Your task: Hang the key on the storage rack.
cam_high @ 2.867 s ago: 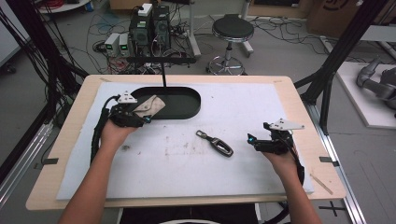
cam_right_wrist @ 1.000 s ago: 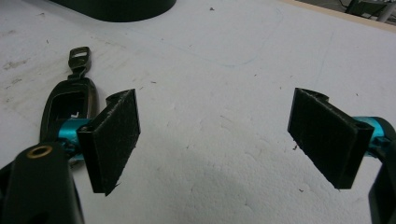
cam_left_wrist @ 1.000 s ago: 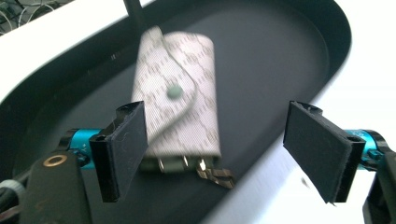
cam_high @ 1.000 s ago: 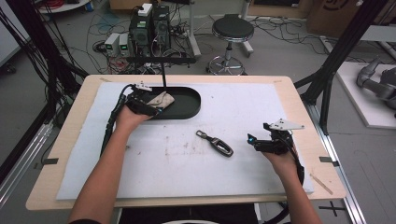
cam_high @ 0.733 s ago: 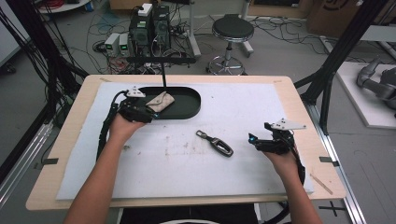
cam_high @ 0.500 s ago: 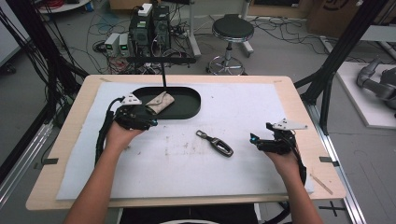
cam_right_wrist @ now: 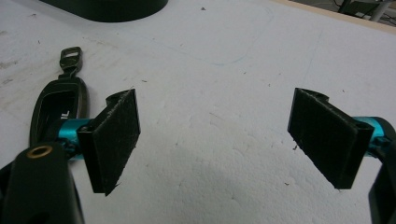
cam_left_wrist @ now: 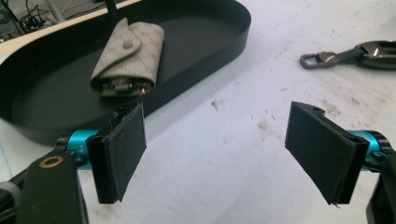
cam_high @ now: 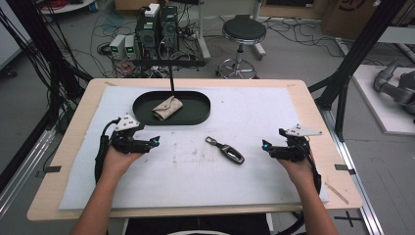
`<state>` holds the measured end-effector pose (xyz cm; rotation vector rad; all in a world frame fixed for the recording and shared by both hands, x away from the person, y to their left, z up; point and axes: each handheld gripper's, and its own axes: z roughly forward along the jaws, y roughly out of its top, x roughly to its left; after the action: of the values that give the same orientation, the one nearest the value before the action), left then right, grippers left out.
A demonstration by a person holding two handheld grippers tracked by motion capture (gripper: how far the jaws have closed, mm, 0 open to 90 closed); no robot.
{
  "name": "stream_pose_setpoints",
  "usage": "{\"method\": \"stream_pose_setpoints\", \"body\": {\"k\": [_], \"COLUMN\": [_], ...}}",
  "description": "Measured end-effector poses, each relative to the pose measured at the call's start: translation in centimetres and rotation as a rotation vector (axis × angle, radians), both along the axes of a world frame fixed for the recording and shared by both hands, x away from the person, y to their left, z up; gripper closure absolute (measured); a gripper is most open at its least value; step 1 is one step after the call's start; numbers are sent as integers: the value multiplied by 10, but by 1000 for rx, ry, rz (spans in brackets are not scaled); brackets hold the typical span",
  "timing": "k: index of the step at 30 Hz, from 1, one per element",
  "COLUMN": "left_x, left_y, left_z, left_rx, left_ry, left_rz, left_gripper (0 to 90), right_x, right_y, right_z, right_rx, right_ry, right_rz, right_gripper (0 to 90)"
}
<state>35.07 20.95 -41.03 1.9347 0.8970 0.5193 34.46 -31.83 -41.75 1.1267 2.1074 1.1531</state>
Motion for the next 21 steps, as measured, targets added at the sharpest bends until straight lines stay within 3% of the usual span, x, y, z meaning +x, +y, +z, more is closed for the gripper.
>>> {"method": "stream_pose_setpoints", "body": {"k": [6,12,16,21], "left_x": [-10,-11,-11,-12], "left_y": [14,12,11,10], "left_z": [-7,-9,-11,-9], "left_rx": [-26,-5,-5,-25], "left_ry": [-3,-19,-18,-33], "left_rz": [32,8,-2,-11], "left_gripper": [204,204,204,204], "right_x": [2,5,7,9], "right_y": [0,3,2,1], "right_z": [-3,-6,-6,-7], "right_rx": [-3,-18,-3,1], "right_ry": [12,31,20,30], "right_rz": [4,8,2,-8], "right_gripper": [172,172,172,172]}}
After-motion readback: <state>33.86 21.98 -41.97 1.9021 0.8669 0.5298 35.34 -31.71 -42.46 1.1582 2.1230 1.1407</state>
